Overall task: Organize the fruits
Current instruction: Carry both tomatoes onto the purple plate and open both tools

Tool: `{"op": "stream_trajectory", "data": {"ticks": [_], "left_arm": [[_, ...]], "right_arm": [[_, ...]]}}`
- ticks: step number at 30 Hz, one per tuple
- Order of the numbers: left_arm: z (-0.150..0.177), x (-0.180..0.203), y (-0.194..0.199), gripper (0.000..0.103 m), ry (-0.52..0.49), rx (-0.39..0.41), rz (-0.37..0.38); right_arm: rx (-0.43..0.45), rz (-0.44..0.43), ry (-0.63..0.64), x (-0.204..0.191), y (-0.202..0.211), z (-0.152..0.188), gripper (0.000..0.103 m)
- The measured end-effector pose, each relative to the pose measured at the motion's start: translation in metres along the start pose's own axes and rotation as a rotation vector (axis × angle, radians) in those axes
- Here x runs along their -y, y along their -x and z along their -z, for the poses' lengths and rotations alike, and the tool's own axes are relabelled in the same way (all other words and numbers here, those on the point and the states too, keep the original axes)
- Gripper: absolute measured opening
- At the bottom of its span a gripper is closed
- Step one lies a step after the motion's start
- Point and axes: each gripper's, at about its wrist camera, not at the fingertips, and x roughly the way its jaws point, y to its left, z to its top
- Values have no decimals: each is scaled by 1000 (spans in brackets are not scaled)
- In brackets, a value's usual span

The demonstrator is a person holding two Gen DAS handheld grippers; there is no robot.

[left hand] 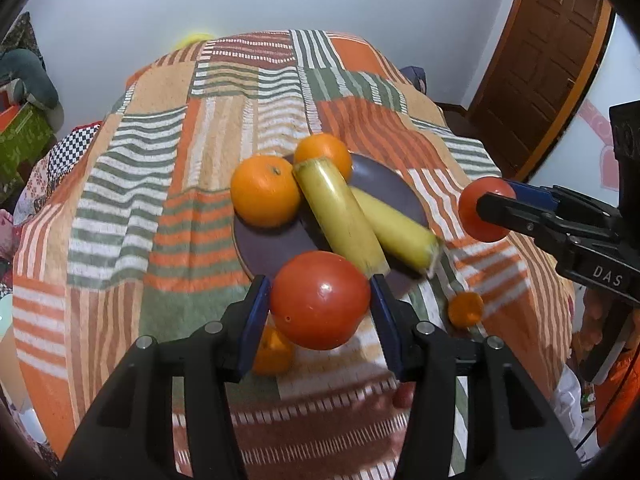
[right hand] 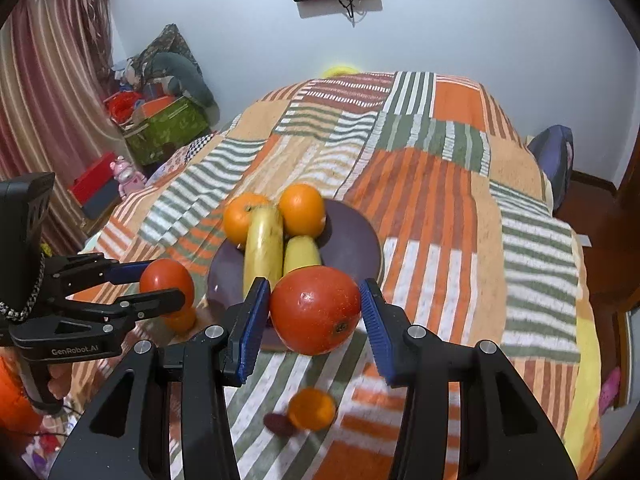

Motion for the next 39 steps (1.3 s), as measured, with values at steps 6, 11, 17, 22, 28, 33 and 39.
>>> {"op": "stream_trajectory", "data": {"ticks": [6, 11, 17, 22, 28, 33, 39], "left_arm": [[-15, -10, -18, 50, 14, -8, -12], [-24, -16, -35, 50, 27, -20, -9], [-27, -18, -49, 50, 27, -35, -4], [-28, -19, -58, 50, 24, -42, 4], [-28, -22, -62, 50, 21, -41, 10], [-28, -23, -65, 50, 23, -46, 3], [-28, -26, -69, 50, 40, -56, -9]], "right_arm": [[2, 10, -1, 8, -19, -14, 43], [-8, 13, -21, 15, -37, -22, 43], [-39, 19, -20, 20, -64, -28, 43], [-70, 12, -43, 23, -85, -28, 43], [-93, 16, -32, 22, -99, -27, 43], [-107, 20, -27, 21, -106, -26, 44], [-107, 28, -12, 19, -106, -27, 45]]}}
